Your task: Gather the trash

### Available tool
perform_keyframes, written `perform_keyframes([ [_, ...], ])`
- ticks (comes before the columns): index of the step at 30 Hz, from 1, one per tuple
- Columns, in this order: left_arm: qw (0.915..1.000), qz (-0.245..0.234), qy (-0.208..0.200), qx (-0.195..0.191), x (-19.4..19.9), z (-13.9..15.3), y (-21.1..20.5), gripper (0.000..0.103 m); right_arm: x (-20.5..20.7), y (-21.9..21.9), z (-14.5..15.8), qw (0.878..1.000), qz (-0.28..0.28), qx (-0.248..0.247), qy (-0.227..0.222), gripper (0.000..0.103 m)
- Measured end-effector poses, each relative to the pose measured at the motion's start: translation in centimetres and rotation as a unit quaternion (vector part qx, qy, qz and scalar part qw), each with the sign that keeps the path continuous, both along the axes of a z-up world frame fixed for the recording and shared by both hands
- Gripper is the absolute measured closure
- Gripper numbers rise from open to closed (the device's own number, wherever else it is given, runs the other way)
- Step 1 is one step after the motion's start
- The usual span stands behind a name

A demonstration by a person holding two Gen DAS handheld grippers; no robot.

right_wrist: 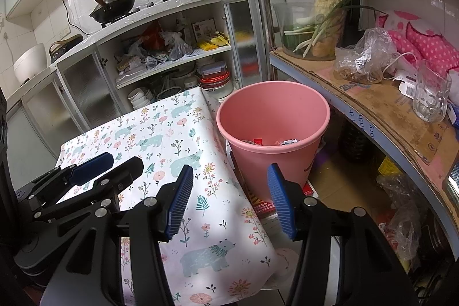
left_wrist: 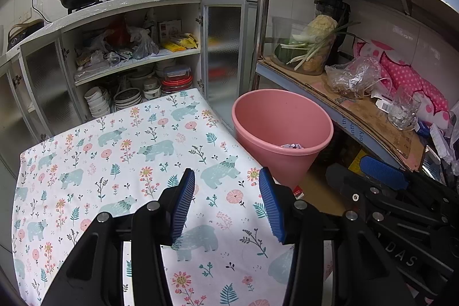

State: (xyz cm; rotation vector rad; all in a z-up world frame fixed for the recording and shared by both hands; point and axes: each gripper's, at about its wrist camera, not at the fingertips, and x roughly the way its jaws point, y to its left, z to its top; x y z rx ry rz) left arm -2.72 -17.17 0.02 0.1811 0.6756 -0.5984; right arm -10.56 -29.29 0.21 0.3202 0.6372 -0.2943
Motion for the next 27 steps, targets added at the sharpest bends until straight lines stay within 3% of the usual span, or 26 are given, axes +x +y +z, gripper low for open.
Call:
perform_keyframes([
  [27, 1.0, -0.001, 0.003, -0.002, 0.02, 0.0, -0.15, 0.057, -0.01, -0.06, 0.03, 1.0, 0.001, 0.0, -0.001, 0.048],
])
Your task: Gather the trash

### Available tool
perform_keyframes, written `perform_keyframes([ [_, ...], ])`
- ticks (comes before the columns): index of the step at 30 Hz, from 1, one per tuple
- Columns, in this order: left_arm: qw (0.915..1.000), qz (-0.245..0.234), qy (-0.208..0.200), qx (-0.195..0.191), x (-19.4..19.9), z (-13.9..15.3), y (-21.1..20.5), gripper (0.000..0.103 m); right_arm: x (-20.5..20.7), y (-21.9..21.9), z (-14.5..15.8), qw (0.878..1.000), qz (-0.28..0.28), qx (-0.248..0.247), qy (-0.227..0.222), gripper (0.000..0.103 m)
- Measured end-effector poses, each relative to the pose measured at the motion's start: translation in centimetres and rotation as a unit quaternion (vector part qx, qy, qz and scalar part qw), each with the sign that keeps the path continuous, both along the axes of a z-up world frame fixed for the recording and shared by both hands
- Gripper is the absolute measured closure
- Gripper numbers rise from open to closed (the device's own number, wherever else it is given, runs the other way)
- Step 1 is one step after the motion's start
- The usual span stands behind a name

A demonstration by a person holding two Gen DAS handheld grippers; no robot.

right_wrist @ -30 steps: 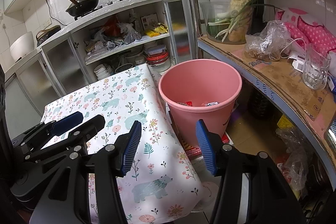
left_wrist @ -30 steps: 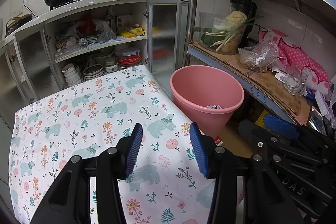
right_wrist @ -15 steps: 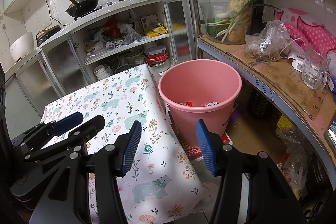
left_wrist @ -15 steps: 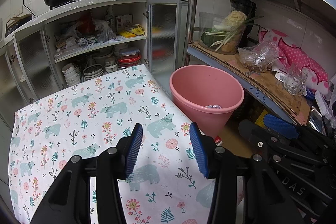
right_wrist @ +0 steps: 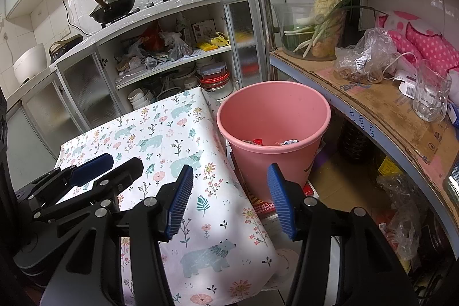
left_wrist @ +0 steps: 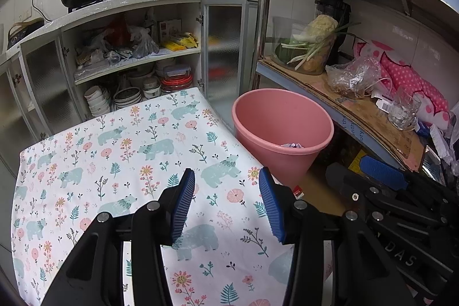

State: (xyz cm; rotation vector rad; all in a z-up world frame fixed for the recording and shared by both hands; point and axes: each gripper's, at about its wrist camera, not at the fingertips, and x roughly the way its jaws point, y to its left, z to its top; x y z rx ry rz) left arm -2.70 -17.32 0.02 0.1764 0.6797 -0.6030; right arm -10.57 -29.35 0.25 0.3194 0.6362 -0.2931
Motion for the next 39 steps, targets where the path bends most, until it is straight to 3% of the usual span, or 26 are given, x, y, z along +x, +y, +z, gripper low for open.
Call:
perform_keyframes([
  [39, 0.9997, 0.007, 0.024, 0.0, 1.6, -1.5, 1.2, 0.057, 2.0, 1.0, -0.9, 1.0, 0.007, -0.001, 0.018, 0.048],
])
